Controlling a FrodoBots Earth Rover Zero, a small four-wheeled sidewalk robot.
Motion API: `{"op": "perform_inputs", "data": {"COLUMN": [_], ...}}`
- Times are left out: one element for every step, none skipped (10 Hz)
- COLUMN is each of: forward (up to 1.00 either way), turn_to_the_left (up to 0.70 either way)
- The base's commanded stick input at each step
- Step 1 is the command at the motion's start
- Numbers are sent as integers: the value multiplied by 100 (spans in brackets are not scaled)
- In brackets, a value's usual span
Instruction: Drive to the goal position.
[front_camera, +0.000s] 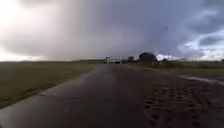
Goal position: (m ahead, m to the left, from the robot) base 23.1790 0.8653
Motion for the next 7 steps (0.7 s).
{"op": "perform_inputs", "data": {"forward": [70, 70, 70, 70, 70, 70, 70], "turn_to_the_left": [0, 2, 7, 14, 14, 14, 14]}}
